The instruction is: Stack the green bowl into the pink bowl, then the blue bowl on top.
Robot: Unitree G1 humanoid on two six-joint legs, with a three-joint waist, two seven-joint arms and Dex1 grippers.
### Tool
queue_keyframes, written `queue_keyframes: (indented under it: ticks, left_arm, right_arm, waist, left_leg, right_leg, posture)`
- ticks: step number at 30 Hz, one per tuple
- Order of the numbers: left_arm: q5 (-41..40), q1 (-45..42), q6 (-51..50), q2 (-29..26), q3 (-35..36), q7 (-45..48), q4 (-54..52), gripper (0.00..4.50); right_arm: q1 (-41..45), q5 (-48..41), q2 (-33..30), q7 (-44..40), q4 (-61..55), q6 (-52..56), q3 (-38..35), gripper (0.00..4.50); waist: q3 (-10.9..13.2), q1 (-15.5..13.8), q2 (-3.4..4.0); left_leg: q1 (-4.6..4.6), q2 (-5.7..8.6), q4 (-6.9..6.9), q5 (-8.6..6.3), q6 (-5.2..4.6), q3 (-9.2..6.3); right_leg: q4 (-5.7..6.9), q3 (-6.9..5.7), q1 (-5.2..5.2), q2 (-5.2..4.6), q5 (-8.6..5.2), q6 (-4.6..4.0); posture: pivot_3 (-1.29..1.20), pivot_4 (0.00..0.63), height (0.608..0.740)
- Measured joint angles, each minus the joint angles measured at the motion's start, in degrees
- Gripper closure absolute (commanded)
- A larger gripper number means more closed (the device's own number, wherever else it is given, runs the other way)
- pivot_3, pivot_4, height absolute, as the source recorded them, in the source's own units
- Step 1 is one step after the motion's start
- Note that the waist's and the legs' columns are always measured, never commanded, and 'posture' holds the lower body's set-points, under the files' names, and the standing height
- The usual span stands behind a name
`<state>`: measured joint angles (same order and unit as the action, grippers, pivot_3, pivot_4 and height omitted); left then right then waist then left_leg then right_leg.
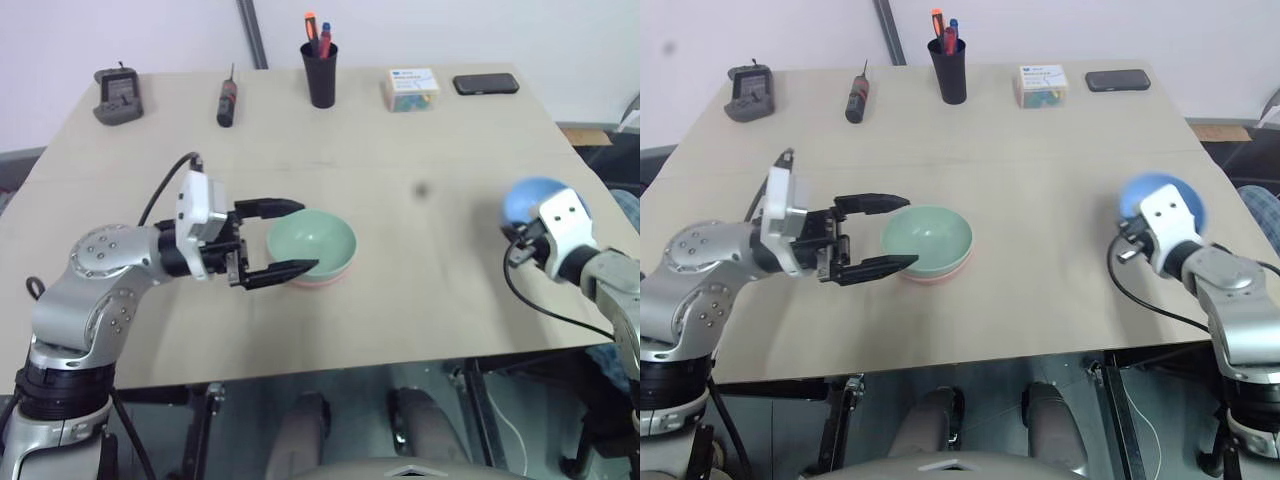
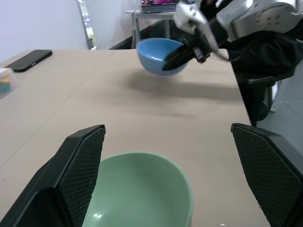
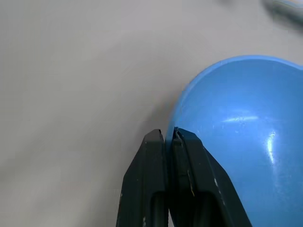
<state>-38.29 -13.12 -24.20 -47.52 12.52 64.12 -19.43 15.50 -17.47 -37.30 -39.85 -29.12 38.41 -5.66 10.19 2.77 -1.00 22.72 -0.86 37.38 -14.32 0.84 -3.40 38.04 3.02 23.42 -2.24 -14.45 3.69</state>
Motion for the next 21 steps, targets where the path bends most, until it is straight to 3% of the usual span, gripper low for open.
queue_keyframes:
  ticks: [4, 10, 13, 18, 21]
  left_arm:
    - [0.30, 6.13, 0.88, -1.47, 4.78, 0.96, 0.97, 0.00]
    - [1.56, 12.76, 2.05, -2.64, 11.03, 1.03, 2.14, 0.00]
    - [2.18, 17.39, 2.41, -2.63, 13.65, 0.96, 1.85, 0.00]
    - [2.04, 21.64, 2.40, -1.61, 16.94, -0.87, -1.83, 0.00]
    - [1.39, 25.27, 1.79, 0.85, 18.50, -3.34, -6.07, 0.00]
  right_arm:
    - [7.96, -6.06, 4.96, -6.29, -3.67, -3.40, 8.02, 4.43]
    - [16.76, -7.75, 11.82, -10.50, 0.54, -5.57, 17.43, 4.43]
    - [20.34, -6.92, 15.30, -14.01, 6.53, -7.70, 23.64, 3.61]
    - [20.59, -0.95, 17.85, -15.45, 15.85, -14.85, 29.55, 1.52]
    - [19.70, 1.14, 17.20, -13.00, 17.82, -17.16, 27.29, 1.32]
  waist:
    - [0.01, -0.37, -0.03]
    - [-0.04, -0.59, -0.13]
    - [-0.06, -0.41, -0.17]
    - [-0.07, -0.72, -0.19]
    - [-0.06, -0.67, -0.18]
  left_leg:
    - [0.05, -0.08, 0.02, 0.00, 0.00, 0.01]
    - [0.05, -0.02, 0.04, 0.00, 0.01, -0.03]
    - [0.05, -0.06, 0.02, 0.00, 0.01, -0.06]
    - [0.07, 0.02, 0.02, 0.00, 0.02, -0.03]
    - [0.10, 0.10, 0.02, 0.00, 0.02, -0.05]
  right_leg:
    - [-0.04, -0.03, 0.00, 0.03, 0.01, -0.02]
    - [-0.03, -0.09, 0.01, -0.04, 0.01, -0.02]
    - [-0.04, -0.13, 0.02, -0.02, 0.01, -0.03]
    - [-0.05, -0.12, 0.02, -0.12, 0.01, -0.04]
    - [-0.04, -0.12, 0.04, -0.19, 0.01, -0.03]
  posture:
    - [0.00, 0.150, 0.740]
    - [0.00, 0.150, 0.740]
    - [0.00, 0.150, 0.740]
    - [0.00, 0.150, 0.740]
    - [0.00, 0.150, 0.740]
